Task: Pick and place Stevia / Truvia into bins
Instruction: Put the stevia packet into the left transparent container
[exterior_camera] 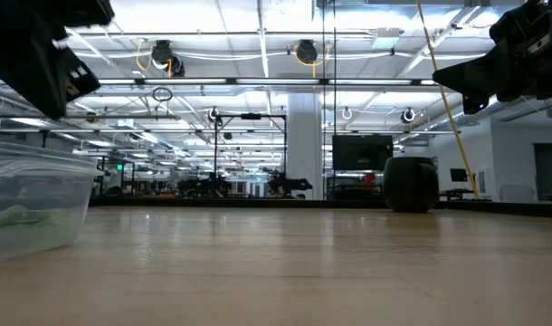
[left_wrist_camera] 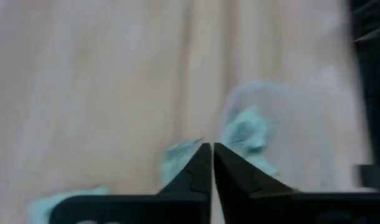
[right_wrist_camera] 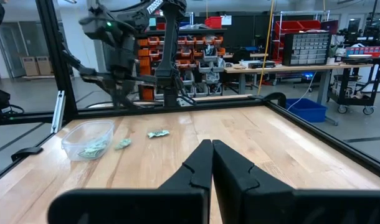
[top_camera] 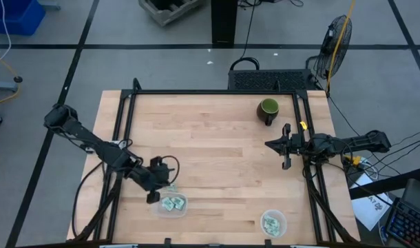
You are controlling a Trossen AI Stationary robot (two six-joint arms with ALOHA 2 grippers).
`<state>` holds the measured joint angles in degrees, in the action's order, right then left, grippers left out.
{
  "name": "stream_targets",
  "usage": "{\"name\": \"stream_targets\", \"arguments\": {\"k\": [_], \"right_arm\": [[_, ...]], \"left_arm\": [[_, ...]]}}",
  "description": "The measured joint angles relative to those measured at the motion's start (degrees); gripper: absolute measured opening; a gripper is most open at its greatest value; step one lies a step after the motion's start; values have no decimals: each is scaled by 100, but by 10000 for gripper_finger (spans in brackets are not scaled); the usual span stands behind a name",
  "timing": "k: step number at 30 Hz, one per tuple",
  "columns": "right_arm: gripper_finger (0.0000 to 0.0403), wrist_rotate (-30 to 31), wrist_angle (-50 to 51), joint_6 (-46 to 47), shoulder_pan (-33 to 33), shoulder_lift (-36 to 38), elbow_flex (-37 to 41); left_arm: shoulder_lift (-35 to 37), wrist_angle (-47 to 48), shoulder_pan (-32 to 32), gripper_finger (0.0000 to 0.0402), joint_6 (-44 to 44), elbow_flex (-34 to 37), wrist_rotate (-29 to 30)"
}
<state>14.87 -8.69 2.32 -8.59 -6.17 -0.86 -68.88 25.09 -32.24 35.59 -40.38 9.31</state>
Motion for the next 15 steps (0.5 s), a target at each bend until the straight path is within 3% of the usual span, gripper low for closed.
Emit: {"name": "stream_targets", "arguments": {"k": [8, 15], "right_arm": [[4, 0, 0, -1, 0, 0, 1], [4, 0, 0, 0, 1, -1, 1]], "left_arm": [[-46, 336, 711, 144, -616, 0, -27], [-205, 339, 1343, 206, -955, 2, -1012]]}}
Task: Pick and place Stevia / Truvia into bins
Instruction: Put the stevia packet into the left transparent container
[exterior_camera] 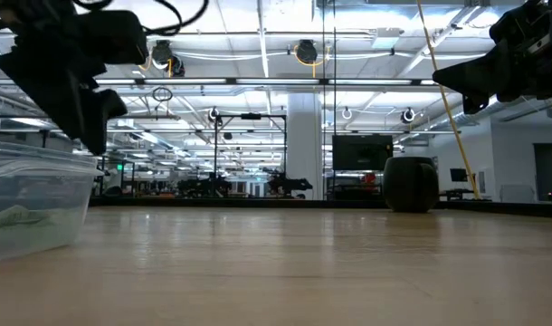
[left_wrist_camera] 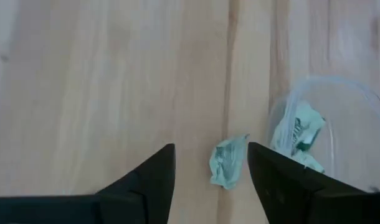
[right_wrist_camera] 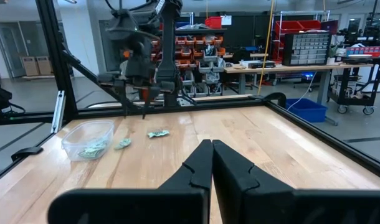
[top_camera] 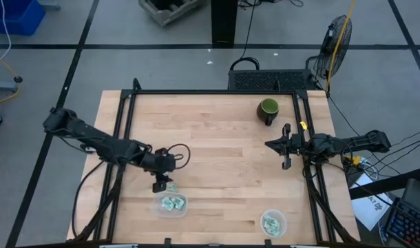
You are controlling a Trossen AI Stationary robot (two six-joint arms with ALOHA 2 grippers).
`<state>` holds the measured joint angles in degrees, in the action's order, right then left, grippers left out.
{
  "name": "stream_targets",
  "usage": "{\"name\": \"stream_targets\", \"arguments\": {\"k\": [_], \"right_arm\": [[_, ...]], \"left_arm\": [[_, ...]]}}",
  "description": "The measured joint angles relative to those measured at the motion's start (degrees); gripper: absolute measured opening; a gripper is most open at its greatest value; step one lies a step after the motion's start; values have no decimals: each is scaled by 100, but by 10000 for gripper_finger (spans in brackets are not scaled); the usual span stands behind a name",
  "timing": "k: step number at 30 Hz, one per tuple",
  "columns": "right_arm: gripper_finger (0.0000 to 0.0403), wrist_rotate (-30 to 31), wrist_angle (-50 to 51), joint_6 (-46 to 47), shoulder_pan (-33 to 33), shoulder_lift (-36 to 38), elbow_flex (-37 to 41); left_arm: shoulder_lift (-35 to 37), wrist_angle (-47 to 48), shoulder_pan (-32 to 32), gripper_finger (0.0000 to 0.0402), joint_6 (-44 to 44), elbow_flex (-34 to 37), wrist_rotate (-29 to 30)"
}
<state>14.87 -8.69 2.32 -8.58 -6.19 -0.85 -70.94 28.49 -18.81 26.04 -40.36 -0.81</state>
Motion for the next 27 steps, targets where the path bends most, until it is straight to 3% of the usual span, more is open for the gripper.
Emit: {"name": "stream_targets", "arguments": {"k": [8, 17, 27], "right_arm": [[4, 0, 0, 0, -1, 0, 1], [4, 0, 4, 1, 0, 1, 1], [4, 0, 21, 0, -1, 0, -1]], "left_arm": [[-920, -624, 369, 193, -458, 2, -1253], [-1684, -876, 373, 186, -565, 2, -1506], [-1956, -1115, 218, 186, -622, -20, -1573]]}}
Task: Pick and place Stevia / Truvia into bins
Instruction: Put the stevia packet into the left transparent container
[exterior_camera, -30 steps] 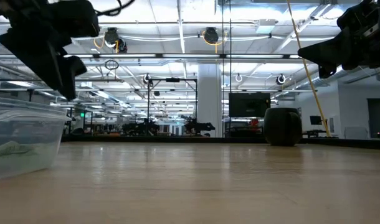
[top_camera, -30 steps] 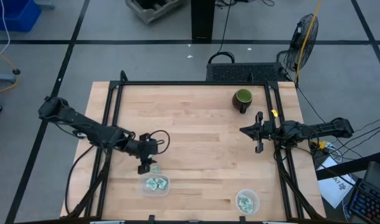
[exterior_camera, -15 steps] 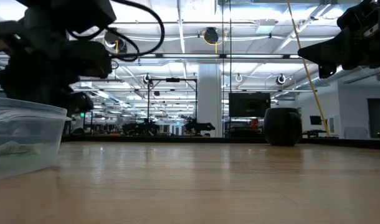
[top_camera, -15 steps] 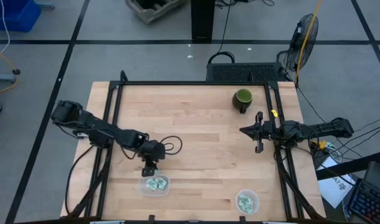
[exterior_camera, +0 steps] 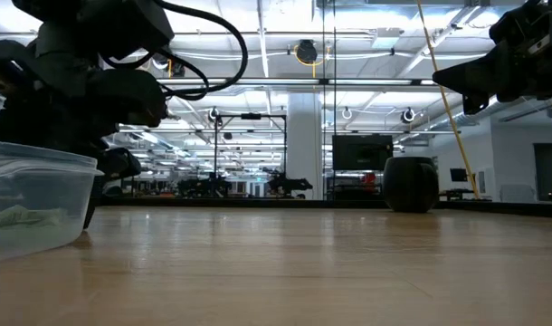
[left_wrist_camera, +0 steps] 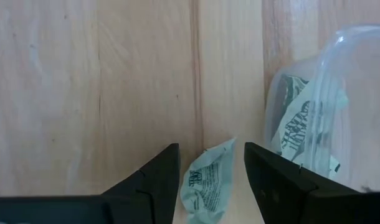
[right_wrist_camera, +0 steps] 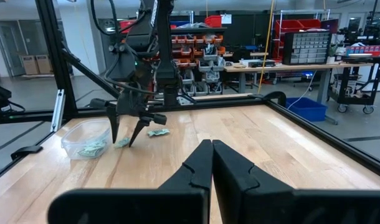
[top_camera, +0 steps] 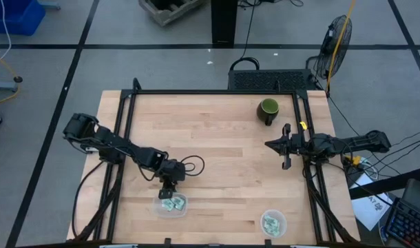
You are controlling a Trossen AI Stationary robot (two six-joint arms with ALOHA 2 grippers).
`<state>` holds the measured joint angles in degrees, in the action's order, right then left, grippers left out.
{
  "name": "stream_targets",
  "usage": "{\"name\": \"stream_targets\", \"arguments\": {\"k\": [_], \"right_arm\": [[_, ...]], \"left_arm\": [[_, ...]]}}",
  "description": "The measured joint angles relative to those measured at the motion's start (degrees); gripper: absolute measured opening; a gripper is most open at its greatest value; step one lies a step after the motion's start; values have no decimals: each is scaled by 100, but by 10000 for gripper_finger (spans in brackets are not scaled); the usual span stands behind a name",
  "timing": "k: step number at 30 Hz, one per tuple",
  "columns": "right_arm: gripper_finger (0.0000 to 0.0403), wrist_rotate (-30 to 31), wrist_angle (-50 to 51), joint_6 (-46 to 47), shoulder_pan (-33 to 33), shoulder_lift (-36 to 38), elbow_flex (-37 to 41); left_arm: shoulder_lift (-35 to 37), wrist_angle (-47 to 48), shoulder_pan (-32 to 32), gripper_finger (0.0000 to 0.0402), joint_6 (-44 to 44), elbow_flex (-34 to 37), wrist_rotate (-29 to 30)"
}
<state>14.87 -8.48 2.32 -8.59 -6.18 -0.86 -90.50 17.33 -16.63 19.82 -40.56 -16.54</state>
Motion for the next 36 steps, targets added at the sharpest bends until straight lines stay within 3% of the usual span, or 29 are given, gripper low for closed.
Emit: {"name": "stream_targets", "arguments": {"k": [6, 17, 26, 31, 36], "right_arm": [[4, 0, -10, -1, 0, 1, 1], [4, 0, -8, 1, -1, 1, 0], [4, 0, -9, 1, -1, -1, 0], [4, 0, -16, 0, 0, -15, 1], [4, 0, -18, 0, 0, -27, 1]], "left_arm": [[-8, 82, -4, 162, 2, 0, 50], [-17, 205, 75, 10, -532, 11, 172], [391, 794, 356, 6, -840, 30, 196], [1113, 1122, 423, 12, -816, -4, 697], [1866, 755, 316, 6, -418, -11, 414]]}}
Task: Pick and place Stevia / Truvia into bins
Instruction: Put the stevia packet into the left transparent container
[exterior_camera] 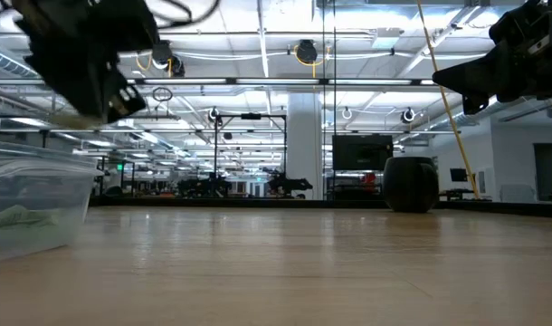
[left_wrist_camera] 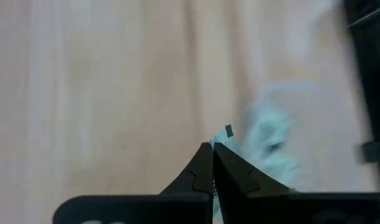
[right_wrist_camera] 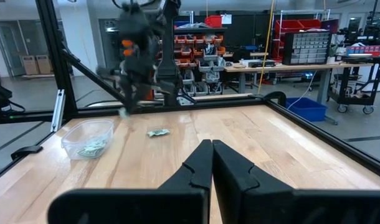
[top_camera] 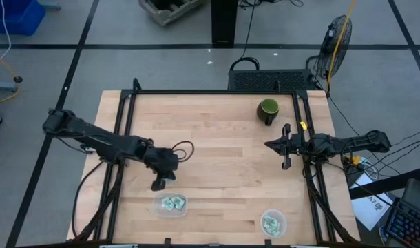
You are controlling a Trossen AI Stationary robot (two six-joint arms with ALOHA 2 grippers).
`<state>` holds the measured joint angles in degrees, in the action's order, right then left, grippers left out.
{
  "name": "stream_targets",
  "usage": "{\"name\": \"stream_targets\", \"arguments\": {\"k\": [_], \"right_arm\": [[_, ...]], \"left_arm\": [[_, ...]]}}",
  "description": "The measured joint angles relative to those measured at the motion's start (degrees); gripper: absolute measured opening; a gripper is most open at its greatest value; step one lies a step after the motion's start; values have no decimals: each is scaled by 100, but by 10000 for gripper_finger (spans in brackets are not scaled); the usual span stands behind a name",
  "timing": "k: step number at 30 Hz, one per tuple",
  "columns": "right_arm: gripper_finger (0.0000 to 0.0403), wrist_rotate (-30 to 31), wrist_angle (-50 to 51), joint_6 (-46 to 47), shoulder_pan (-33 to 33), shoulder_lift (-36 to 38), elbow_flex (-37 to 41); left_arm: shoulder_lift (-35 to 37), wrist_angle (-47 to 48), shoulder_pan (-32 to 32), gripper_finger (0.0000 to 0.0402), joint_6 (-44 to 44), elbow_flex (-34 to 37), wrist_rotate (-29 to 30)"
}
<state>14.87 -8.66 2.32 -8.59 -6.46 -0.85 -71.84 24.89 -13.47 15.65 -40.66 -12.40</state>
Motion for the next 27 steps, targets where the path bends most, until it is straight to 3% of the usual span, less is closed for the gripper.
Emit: {"name": "stream_targets", "arguments": {"k": [6, 15, 23, 27], "right_arm": [[4, 0, 31, 1, -1, 0, 1], [4, 0, 0, -1, 1, -24, -1], [4, 0, -2, 1, 1, -24, -1], [4, 0, 2, -1, 1, -24, 0]], "left_arm": [[322, -802, -650, 8, 399, -9, -78], [-381, -1336, -1476, 20, 958, -10, 20], [-638, -1359, -1457, 14, 1045, -11, 77], [-638, -1358, -1440, 43, 1298, -11, 152]]}}
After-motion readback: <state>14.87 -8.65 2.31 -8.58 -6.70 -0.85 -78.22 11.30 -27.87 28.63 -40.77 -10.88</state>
